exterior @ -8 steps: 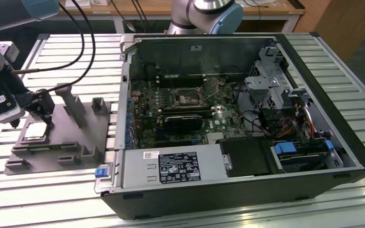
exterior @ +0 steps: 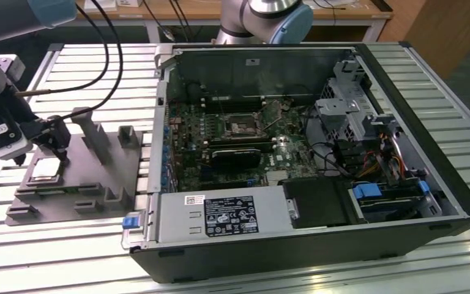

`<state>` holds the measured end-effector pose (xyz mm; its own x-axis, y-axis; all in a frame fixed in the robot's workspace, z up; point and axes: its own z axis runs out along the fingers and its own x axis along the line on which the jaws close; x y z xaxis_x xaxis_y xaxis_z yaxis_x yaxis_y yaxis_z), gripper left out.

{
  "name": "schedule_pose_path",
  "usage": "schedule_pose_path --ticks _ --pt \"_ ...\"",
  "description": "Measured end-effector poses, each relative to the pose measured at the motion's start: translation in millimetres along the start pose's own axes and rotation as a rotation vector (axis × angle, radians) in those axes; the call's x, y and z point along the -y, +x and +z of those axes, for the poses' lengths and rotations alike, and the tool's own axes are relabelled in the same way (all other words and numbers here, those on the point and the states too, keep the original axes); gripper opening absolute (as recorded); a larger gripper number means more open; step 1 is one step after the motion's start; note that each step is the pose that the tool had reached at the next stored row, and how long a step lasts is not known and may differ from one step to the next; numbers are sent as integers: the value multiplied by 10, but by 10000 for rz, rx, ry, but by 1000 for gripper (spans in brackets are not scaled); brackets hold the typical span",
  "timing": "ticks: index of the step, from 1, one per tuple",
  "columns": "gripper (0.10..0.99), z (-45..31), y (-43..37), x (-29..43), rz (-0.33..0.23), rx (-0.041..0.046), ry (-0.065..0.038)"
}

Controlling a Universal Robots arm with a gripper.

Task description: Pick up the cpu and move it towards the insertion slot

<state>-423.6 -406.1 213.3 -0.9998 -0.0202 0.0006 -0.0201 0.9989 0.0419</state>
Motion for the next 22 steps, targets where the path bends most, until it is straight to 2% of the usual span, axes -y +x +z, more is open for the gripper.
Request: schedule_pose_path --ticks 22 --pt "773 73 18 3 -22 -3 1"
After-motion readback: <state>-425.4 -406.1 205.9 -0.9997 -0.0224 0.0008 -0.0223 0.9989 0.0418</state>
